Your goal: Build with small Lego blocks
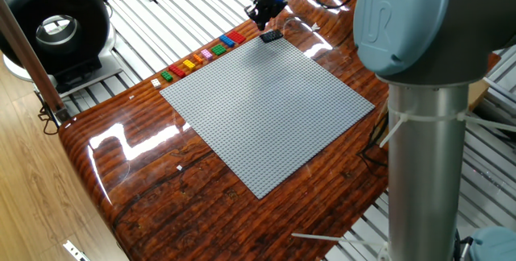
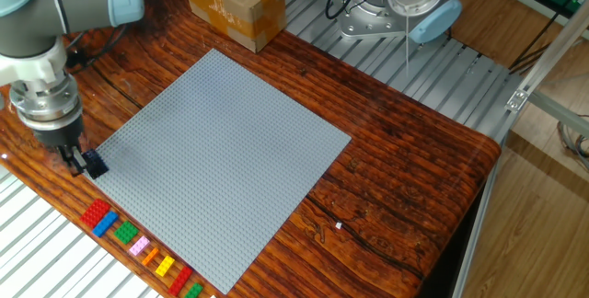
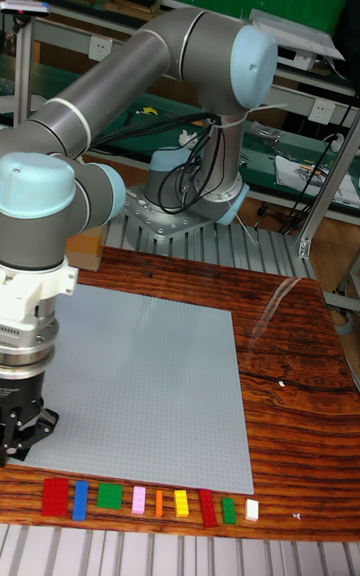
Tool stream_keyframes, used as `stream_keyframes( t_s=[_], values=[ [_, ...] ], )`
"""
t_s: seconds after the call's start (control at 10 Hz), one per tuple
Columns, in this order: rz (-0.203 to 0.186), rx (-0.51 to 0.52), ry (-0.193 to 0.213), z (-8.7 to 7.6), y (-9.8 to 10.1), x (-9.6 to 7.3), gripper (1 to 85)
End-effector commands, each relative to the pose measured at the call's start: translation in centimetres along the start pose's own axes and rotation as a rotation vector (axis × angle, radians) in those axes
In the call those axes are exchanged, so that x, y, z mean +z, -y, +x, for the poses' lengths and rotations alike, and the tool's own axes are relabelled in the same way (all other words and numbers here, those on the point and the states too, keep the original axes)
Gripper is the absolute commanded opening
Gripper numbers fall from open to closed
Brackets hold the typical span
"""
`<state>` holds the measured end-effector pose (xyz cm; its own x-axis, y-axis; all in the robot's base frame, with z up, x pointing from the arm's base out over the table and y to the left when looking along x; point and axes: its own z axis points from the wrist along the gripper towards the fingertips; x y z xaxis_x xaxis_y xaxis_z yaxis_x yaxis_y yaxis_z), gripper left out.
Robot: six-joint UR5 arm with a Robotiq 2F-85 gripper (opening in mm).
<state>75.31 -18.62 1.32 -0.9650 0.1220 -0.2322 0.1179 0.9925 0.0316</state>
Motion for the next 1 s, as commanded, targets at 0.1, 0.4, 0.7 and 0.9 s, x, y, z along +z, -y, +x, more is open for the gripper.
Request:
stream_keyframes(
  t_s=[0.1, 0.4, 0.7, 0.9],
  values=[
    [-0.002, -0.058, -0.005, 0.8, 2.7, -0.2, 1.0],
    [0.0, -0.089, -0.019, 1.9, 4.5, -0.5, 1.0],
    [0.004, -0.141, 0.013, 1.4, 5.2, -0.1, 1.0],
    [-0.017, -0.16, 0.038, 0.9, 5.0, 0.2, 1.0]
  ],
)
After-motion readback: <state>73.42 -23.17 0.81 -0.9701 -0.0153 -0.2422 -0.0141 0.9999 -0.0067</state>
